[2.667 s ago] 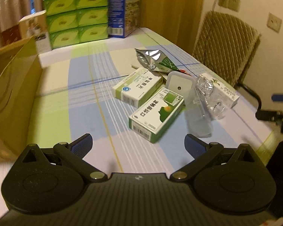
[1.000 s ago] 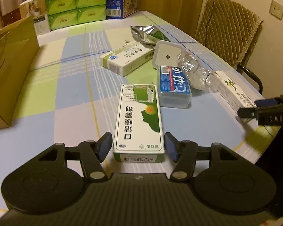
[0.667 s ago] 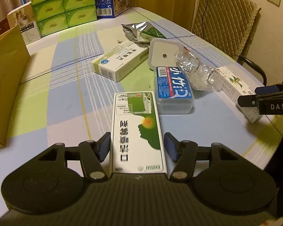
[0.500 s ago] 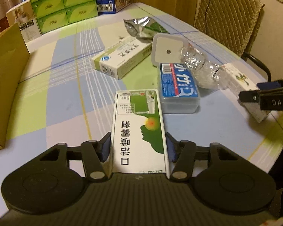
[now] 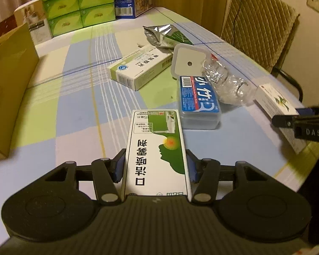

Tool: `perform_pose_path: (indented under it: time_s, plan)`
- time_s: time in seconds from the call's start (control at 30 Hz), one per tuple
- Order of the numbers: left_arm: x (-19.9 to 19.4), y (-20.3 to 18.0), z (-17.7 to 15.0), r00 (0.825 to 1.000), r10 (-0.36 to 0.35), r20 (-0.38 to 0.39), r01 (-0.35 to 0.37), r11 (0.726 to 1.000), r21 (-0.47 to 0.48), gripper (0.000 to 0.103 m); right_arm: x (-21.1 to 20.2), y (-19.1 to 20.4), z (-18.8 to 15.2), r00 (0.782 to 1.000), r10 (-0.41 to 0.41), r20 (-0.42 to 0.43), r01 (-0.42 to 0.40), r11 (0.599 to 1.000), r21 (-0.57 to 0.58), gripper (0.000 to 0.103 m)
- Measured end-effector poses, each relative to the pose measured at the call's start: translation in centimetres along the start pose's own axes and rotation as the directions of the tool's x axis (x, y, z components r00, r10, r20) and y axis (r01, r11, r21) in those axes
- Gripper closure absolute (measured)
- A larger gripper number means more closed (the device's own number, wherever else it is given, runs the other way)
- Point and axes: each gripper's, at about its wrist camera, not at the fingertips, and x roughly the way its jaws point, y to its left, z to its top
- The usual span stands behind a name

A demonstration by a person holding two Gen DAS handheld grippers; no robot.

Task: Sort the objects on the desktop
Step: 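Carry both boxes to the cardboard box and open both tools to drop them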

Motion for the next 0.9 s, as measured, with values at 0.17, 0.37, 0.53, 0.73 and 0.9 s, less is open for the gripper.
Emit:
perform_pose_path:
  time_s: [0.17, 0.37, 0.53, 0.73, 0.9]
  plan:
    - [-1.7, 0.4, -0.2, 1.000, -0.007, 0.016, 0.008, 1.000, -0.027, 0.052, -2.1, 1.5, 2.1, 0.997, 0.042, 0.059, -0.042, 0.999, -0.010, 0.068]
    - [-4.3, 2.4, 0.8, 0.998, 0.018, 0.066, -0.015, 0.999, -0.046, 0.052, -3.1, 5.7, 4.8, 0.987, 0.123, 0.103, -0.116, 0.991, -0.070, 0.068]
    - [-6.1, 5.2, 0.8, 0.995, 0.052, 0.089, -0.045, 0.996, -0.078, 0.052, -3.2, 9.6, 6.3, 0.976, 0.187, 0.116, -0.172, 0.977, -0.125, 0.068]
    - [-9.6, 9.6, 1.5, 0.984, 0.096, 0.150, -0.076, 0.988, -0.134, 0.052, -3.4, 15.5, 10.2, 0.944, 0.296, 0.145, -0.266, 0.944, -0.197, 0.068]
    - [-13.6, 15.0, 3.3, 0.956, 0.188, 0.224, -0.150, 0.973, -0.177, 0.052, -3.3, 22.4, 14.6, 0.897, 0.412, 0.161, -0.361, 0.893, -0.269, 0.068]
